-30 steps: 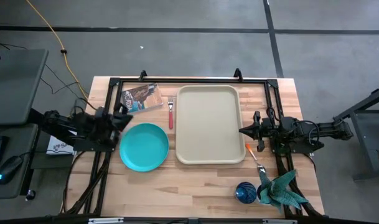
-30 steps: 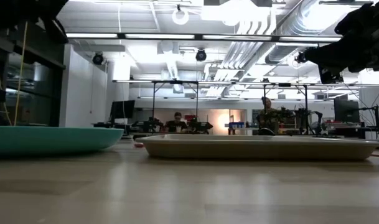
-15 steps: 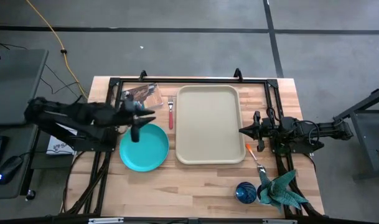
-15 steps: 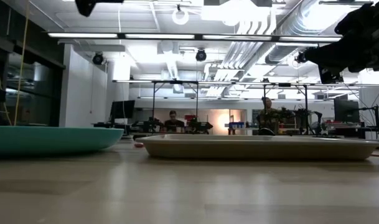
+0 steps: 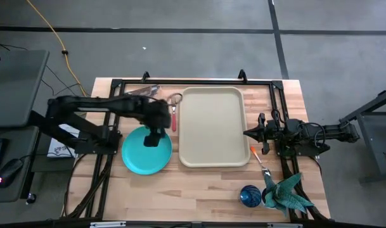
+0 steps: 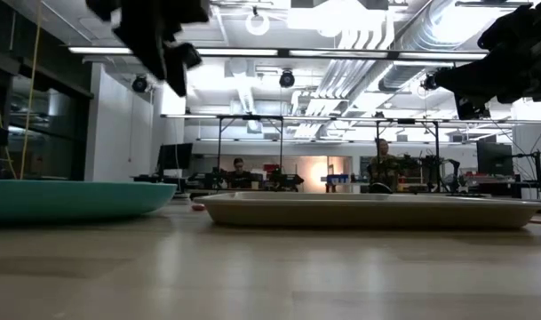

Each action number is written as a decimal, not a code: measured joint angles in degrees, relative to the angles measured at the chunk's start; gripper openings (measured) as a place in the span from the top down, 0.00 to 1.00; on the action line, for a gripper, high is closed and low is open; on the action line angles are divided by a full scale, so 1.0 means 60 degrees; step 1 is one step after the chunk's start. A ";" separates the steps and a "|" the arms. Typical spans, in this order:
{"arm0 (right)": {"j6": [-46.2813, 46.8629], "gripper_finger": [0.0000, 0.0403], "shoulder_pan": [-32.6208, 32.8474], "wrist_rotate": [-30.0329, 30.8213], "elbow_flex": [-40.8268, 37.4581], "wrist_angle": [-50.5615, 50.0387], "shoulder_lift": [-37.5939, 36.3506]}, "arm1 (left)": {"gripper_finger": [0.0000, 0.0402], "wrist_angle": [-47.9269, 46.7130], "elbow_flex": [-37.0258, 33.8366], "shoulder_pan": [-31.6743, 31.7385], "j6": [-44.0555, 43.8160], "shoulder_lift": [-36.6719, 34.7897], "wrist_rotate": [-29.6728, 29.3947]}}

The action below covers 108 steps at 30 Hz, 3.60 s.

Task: Pick and place plate/cup/fork/spoon on tray
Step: Adjust the gray tray on the table

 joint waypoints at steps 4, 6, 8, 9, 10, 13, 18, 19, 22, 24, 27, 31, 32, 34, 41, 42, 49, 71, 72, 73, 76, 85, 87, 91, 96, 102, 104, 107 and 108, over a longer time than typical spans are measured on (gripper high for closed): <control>-0.0003 1.00 0.0001 -0.0001 -0.0003 0.0000 0.0000 | 0.40 0.0406 -0.0007 0.0054 0.1628 0.1013 -0.0126; -0.0003 1.00 0.0000 -0.0002 -0.0004 0.0000 0.0000 | 0.40 0.0831 -0.0011 0.0051 0.1908 0.1389 -0.0403; -0.0003 1.00 0.0000 -0.0003 -0.0003 0.0000 0.0000 | 0.40 0.1577 -0.0015 0.0059 0.1873 0.1695 -0.0583; -0.0003 1.00 0.0000 0.0000 0.0000 0.0000 0.0000 | 0.40 0.1996 -0.0015 0.0091 0.1720 0.1821 -0.0585; 0.0000 1.00 0.0000 -0.0003 -0.0004 0.0000 0.0000 | 0.40 0.2483 -0.0015 0.0101 0.1504 0.1926 -0.0593; -0.0003 1.00 0.0004 0.0000 -0.0002 0.0000 0.0000 | 0.42 0.3627 -0.0015 0.0174 0.0981 0.2083 -0.0612; -0.0003 1.00 0.0000 0.0000 0.0000 0.0000 0.0000 | 0.62 0.4746 -0.0015 0.0519 0.0434 0.1980 -0.0276; -0.0003 1.00 0.0000 0.0000 -0.0003 0.0000 0.0000 | 0.69 0.4947 -0.0015 0.0651 0.0348 0.1904 -0.0141; -0.0003 1.00 0.0004 0.0000 -0.0004 0.0000 0.0000 | 0.93 0.5201 -0.0015 0.1200 -0.0019 0.1587 0.0712; -0.0003 1.00 0.0000 0.0000 -0.0003 0.0000 0.0000 | 0.97 0.5205 -0.0015 0.1607 -0.0470 0.1355 0.1239; -0.0068 1.00 0.0004 0.0017 -0.0002 0.0000 0.0000 | 0.98 0.5290 -0.0018 0.2027 -0.0849 0.0764 0.1382; 0.0039 1.00 -0.0007 0.0388 -0.0001 0.0312 0.0005 | 1.00 0.6105 -0.0347 0.2334 -0.1386 -0.0404 0.1331; 0.0655 1.00 -0.0007 0.0389 0.0000 0.0853 0.0010 | 1.00 0.6569 -0.0620 0.2373 -0.1653 -0.0766 0.1300; 0.1849 1.00 -0.0005 0.0613 -0.0002 0.2188 0.0003 | 1.00 0.7916 -0.1368 0.2465 -0.2403 -0.1484 0.1119; 0.3275 1.00 -0.0020 0.2860 0.0097 0.7491 0.0449 | 1.00 1.1650 -0.4267 0.2257 -0.4748 -0.3649 -0.0002; 0.3334 1.00 -0.0037 0.2926 0.0354 0.7586 0.0792 | 1.00 1.1714 -0.4445 0.2155 -0.4859 -0.3850 -0.0242; 0.4969 1.00 -0.0448 0.2156 0.4162 0.1959 0.5366 | 1.00 1.1325 -0.4506 0.1851 -0.4806 -0.4082 -0.1294; 1.0809 1.00 0.1182 -0.1435 0.6309 -0.2827 1.3131 | 1.00 0.5395 0.1453 0.2294 0.0475 0.3438 -0.0275; 1.1224 1.00 0.1290 -0.1289 0.6306 -0.2742 1.3274 | 1.00 0.5356 0.1743 0.2294 0.0732 0.3833 -0.0372; 1.1621 1.00 0.1386 -0.1178 0.6306 -0.2504 1.3426 | 1.00 0.5270 0.2023 0.2294 0.0993 0.4196 -0.0446; 1.2309 1.00 0.1643 -0.0955 0.6315 -0.1781 1.3820 | 1.00 0.5270 0.2685 0.2268 0.1862 0.5112 -0.0907; 1.3549 1.00 0.1880 -0.0590 0.6339 -0.1307 1.4601 | 1.00 0.5298 0.3340 0.2275 0.2666 0.6630 -0.2131; 1.3708 1.00 0.1876 -0.0608 0.6339 -0.1168 1.4755 | 1.00 0.5155 0.3340 0.2278 0.2666 0.6772 -0.2164; 1.3748 1.00 0.1876 -0.0598 0.6358 -0.1017 1.4986 | 1.00 0.4847 0.3340 0.2243 0.2661 0.6881 -0.2265; 1.3132 1.00 0.1719 -0.0659 0.6393 -0.1616 1.4926 | 1.00 0.3982 0.3340 0.2243 0.2609 0.6881 -0.2528; 1.1836 1.00 0.1190 -0.0776 0.6385 -0.3459 1.4454 | 1.00 0.2708 0.3206 0.2338 0.2192 0.6881 -0.2551; 1.1325 1.00 0.0917 -0.0855 0.6371 -0.4042 1.4277 | 1.00 0.2424 0.3105 0.2337 0.1983 0.6885 -0.2547; 1.0447 1.00 0.0440 -0.0940 0.6368 -0.4689 1.4054 | 1.00 0.2126 0.3104 0.2337 0.1705 0.6881 -0.2479; 1.0175 1.00 0.0256 -0.0855 0.6357 -0.4884 1.3995 | 1.00 0.2008 0.3104 0.2331 0.1596 0.6881 -0.2434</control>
